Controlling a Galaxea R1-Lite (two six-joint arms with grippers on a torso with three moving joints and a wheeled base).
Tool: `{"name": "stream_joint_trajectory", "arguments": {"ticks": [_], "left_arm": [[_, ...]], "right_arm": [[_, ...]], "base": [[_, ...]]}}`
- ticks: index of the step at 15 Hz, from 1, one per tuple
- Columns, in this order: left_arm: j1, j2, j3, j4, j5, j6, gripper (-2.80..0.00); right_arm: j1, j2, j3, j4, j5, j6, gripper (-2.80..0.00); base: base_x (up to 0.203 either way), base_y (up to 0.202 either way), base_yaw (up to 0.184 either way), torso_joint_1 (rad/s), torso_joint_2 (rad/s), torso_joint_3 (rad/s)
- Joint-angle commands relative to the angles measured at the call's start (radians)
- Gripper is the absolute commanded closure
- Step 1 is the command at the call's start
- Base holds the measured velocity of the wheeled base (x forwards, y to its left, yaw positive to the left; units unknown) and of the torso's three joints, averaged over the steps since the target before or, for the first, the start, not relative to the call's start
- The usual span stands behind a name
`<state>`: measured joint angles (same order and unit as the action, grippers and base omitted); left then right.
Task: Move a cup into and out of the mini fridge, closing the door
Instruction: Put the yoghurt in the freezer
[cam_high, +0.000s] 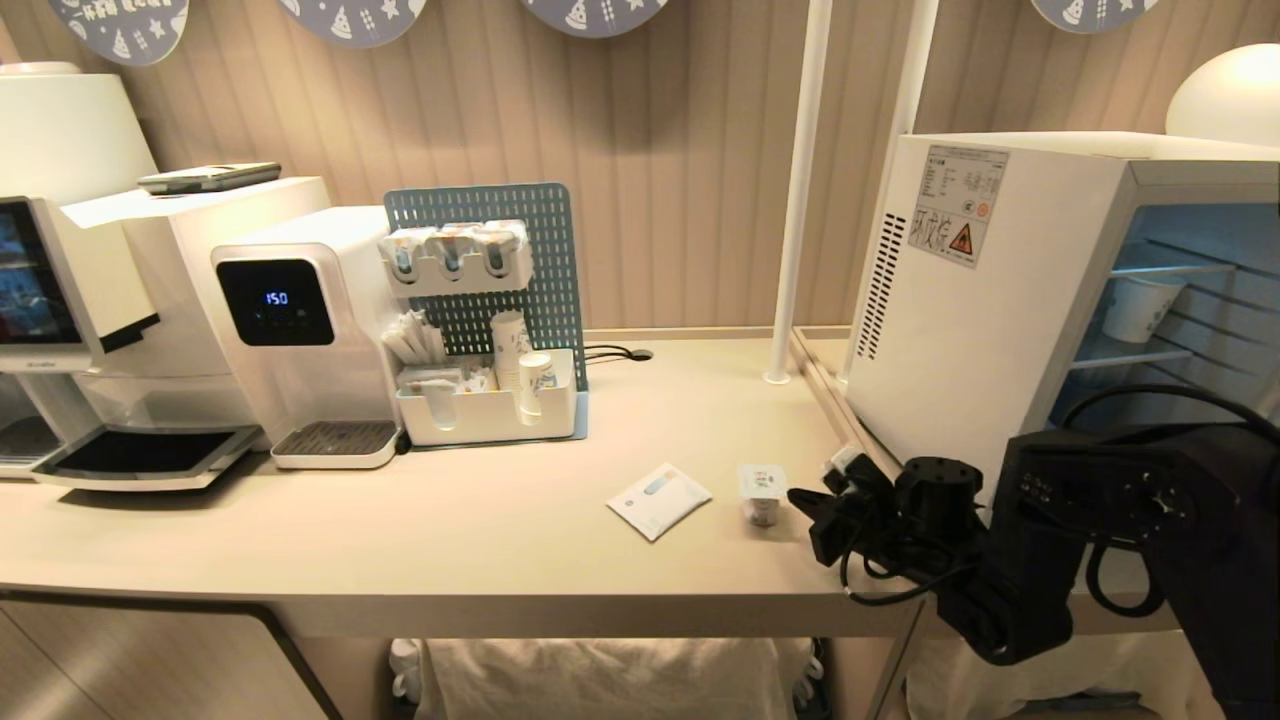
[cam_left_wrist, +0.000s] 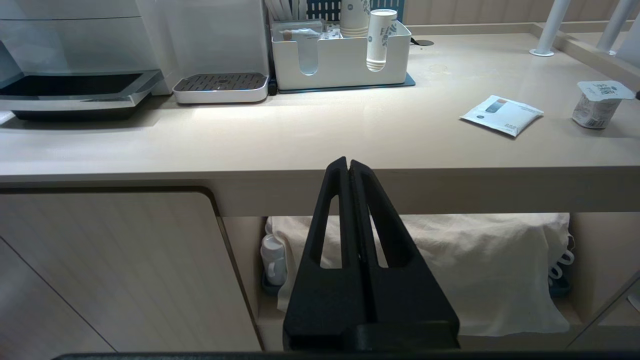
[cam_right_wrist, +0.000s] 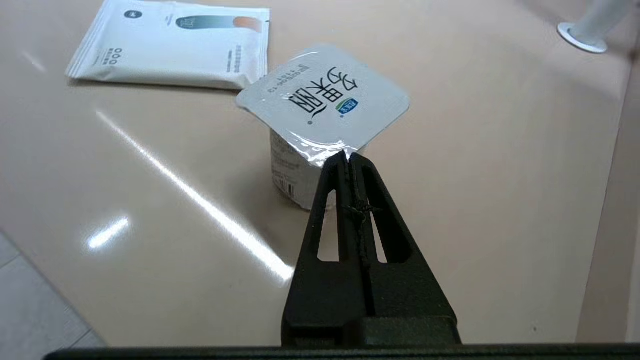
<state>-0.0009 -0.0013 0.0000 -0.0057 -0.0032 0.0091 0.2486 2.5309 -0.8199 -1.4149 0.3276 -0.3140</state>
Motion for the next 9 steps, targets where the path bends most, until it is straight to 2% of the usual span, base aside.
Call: {"name": "stream_joint_trajectory", "arguments": {"ticks": [1,7,9], "left_arm": [[0.001,0.001,0.000,0.000,0.000,0.000,0.00],[0.000,0.001,0.000,0.000,0.000,0.000,0.00],[-0.001,0.001,0.000,0.000,0.000,0.000,0.00]], "right_arm": [[0.012,0.039,-0.035,-0.009,0.002,-0.002,0.00],[0.018,0.036,0.025,-0.022,-0.005,-0.008,0.00],[0.017,0.015,0.067,-0.018,-0.041,-0.021,0.00]], "base": [[0.000,0.000,0.000,0.000,0.00,0.000],[0.000,0.000,0.000,0.000,0.00,0.000],[0.000,0.000,0.000,0.000,0.00,0.000]]}}
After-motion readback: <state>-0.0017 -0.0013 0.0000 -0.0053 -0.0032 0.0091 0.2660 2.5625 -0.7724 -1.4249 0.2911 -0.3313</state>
